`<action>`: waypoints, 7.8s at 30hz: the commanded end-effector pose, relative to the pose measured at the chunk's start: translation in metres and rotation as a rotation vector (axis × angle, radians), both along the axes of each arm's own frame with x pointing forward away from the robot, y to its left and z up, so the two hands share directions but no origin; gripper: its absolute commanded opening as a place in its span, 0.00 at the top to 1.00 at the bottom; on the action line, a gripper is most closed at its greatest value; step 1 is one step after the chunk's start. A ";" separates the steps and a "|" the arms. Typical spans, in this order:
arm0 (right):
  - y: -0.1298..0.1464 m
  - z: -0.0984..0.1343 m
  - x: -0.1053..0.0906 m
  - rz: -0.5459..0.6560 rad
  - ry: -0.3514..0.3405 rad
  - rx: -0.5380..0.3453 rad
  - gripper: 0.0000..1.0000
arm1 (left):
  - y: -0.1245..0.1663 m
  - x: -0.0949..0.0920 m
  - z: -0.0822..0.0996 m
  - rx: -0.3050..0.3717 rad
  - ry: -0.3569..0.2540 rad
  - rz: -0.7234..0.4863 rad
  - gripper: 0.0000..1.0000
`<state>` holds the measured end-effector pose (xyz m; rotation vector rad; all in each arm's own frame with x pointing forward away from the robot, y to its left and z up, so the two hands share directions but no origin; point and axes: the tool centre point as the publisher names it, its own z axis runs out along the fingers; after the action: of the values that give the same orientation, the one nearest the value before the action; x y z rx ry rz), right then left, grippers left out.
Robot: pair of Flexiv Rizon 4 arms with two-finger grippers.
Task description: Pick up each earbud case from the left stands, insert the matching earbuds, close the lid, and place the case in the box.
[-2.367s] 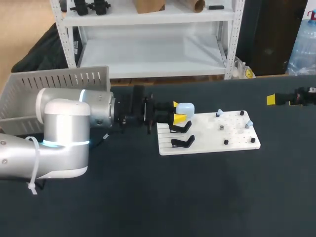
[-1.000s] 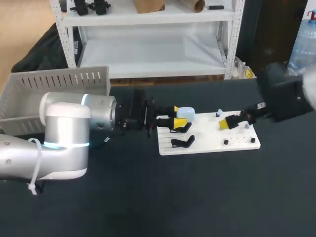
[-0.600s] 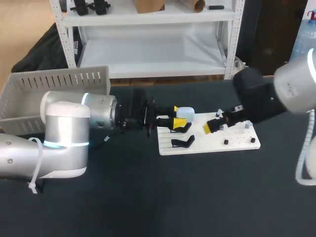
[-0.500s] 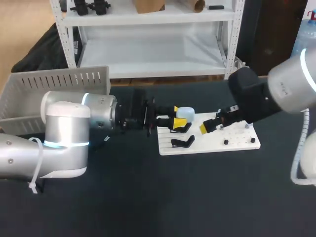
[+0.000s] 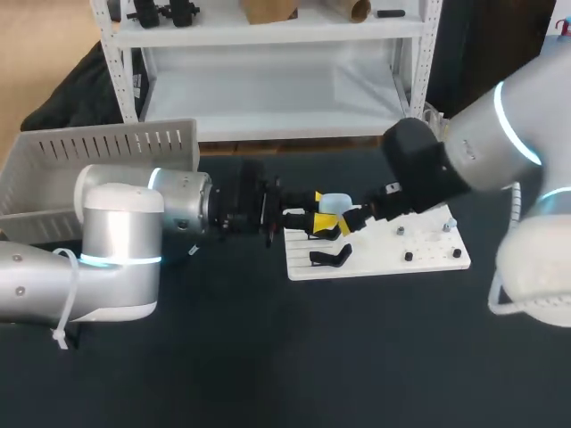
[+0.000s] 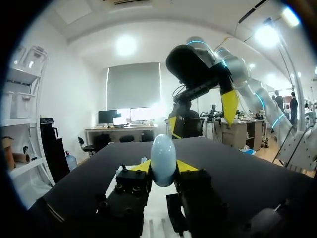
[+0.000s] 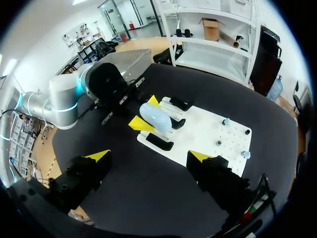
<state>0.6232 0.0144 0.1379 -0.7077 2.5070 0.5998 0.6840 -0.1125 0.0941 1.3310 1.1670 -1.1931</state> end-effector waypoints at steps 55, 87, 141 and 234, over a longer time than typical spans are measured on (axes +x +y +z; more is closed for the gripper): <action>0.003 -0.020 0.052 -0.088 0.012 -0.038 0.00 | 0.000 0.002 -0.001 -0.001 0.000 -0.004 1.00; 0.002 -0.015 0.042 -0.072 0.016 -0.054 0.00 | 0.000 0.002 -0.001 -0.001 0.000 -0.004 1.00; -0.153 -0.024 0.057 -0.281 -0.091 -0.463 0.00 | 0.000 0.002 -0.001 -0.001 0.000 -0.004 1.00; -0.168 -0.116 0.099 -0.338 -0.016 -0.592 1.00 | 0.000 0.002 -0.001 -0.001 0.000 -0.004 1.00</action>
<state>0.7223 -0.1557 0.0233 -0.4569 2.7168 -0.2739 0.6846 -0.1125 0.0940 1.3322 1.1665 -1.1944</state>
